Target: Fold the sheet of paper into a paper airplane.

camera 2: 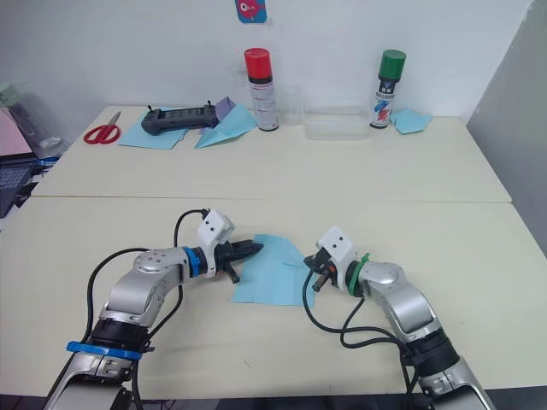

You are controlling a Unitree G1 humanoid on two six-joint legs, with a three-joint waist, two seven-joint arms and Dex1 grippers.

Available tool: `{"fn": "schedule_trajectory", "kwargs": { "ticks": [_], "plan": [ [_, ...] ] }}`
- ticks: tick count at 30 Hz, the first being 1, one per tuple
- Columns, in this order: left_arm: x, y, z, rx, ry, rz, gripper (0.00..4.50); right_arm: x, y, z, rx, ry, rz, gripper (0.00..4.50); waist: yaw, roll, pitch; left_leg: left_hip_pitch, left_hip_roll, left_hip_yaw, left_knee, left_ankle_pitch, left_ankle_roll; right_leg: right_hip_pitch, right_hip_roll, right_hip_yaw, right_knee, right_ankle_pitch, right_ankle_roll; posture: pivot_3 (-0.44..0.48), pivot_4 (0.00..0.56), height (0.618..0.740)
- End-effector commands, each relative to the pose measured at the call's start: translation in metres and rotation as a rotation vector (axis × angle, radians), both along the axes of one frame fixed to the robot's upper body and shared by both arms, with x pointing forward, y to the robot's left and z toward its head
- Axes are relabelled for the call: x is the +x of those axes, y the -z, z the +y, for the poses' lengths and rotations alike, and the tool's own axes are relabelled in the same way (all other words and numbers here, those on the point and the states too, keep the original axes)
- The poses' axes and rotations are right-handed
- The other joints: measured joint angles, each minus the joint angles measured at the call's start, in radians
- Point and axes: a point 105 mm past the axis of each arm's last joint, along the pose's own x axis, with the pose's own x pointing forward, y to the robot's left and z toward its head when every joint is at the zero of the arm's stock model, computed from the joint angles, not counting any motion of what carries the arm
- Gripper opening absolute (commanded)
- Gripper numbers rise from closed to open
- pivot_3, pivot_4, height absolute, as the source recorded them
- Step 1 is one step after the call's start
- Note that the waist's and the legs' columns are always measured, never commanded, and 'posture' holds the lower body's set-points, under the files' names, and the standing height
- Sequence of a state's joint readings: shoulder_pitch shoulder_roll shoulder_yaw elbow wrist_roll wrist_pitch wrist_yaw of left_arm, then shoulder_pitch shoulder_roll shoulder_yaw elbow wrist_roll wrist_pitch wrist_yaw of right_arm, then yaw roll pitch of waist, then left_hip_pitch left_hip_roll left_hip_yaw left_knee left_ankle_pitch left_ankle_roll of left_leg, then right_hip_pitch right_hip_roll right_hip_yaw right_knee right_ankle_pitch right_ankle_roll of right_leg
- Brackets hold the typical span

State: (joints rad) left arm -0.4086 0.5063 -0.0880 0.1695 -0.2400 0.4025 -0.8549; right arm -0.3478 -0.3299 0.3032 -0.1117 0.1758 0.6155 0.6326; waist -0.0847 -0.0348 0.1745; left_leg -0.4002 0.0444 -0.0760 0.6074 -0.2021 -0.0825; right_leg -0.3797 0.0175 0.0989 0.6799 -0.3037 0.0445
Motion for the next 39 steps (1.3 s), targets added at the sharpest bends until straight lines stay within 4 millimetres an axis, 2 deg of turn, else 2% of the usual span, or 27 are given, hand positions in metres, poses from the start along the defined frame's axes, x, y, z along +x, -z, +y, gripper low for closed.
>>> {"fn": "schedule_trajectory", "kwargs": {
  "ticks": [1, 11, 15, 19, 23, 27, 34, 39],
  "plan": [
    [0.004, -0.010, -0.004, 0.009, 0.024, -0.048, 0.04, -0.002, 0.003, 0.007, -0.004, -0.019, 0.011, 0.00, 0.000, 0.000, 0.000, 0.000, 0.000, 0.000, 0.000, 0.000, 0.000, 0.000, 0.000, 0.000, 0.000, 0.000, 0.000, 0.000, 0.150, 0.740],
    [0.000, -0.008, -0.007, 0.011, 0.036, -0.044, 0.04, -0.001, -0.001, 0.015, 0.043, -0.022, 0.007, 0.00, 0.001, 0.002, 0.002, -0.002, 0.000, 0.000, -0.001, 0.000, 0.000, -0.002, 0.000, 0.000, 0.000, 0.000, 0.000, 0.000, 0.150, 0.740],
    [-0.001, -0.010, -0.007, 0.022, 0.041, -0.057, 0.04, -0.001, 0.011, 0.008, -0.029, -0.012, 0.034, 0.00, 0.001, 0.002, 0.002, -0.002, 0.000, 0.000, -0.001, 0.000, 0.000, -0.003, 0.000, 0.000, 0.000, 0.000, 0.000, 0.000, 0.150, 0.740],
    [-0.003, -0.010, -0.003, 0.146, 0.079, -0.130, 0.04, 0.001, 0.014, 0.004, -0.046, 0.007, 0.033, 0.00, 0.002, 0.002, 0.002, -0.002, 0.000, 0.000, -0.001, 0.000, 0.000, -0.002, 0.000, 0.000, 0.000, 0.000, 0.000, 0.000, 0.150, 0.740],
    [-0.009, -0.020, -0.014, 0.148, 0.123, -0.189, 0.04, 0.003, 0.012, 0.005, -0.041, 0.012, 0.030, 0.00, 0.002, 0.002, 0.002, -0.002, 0.000, 0.000, -0.001, 0.000, 0.000, -0.002, 0.000, 0.000, 0.000, 0.000, 0.000, 0.000, 0.150, 0.740],
    [-0.012, -0.011, -0.019, 0.283, 0.193, -0.254, 0.04, 0.003, 0.011, 0.008, -0.034, 0.011, 0.032, 0.00, 0.002, 0.002, 0.002, -0.002, 0.000, 0.000, -0.001, 0.000, 0.000, -0.002, 0.000, 0.000, 0.000, 0.000, 0.000, 0.000, 0.150, 0.740],
    [-0.021, -0.006, -0.027, 0.418, 0.338, -0.323, 0.04, 0.003, 0.011, 0.006, -0.034, 0.015, 0.033, 0.00, 0.002, 0.002, 0.002, -0.001, 0.000, 0.000, -0.001, 0.000, 0.000, -0.002, 0.000, 0.000, 0.000, 0.000, 0.000, 0.000, 0.150, 0.740],
    [-0.022, -0.002, -0.027, 0.488, 0.380, -0.349, 0.04, 0.002, 0.011, 0.006, -0.030, 0.017, 0.036, 0.00, 0.002, 0.002, 0.002, -0.001, 0.000, 0.000, -0.001, 0.000, 0.000, -0.002, 0.000, 0.000, 0.000, 0.000, 0.000, 0.000, 0.150, 0.740]
  ]
}}
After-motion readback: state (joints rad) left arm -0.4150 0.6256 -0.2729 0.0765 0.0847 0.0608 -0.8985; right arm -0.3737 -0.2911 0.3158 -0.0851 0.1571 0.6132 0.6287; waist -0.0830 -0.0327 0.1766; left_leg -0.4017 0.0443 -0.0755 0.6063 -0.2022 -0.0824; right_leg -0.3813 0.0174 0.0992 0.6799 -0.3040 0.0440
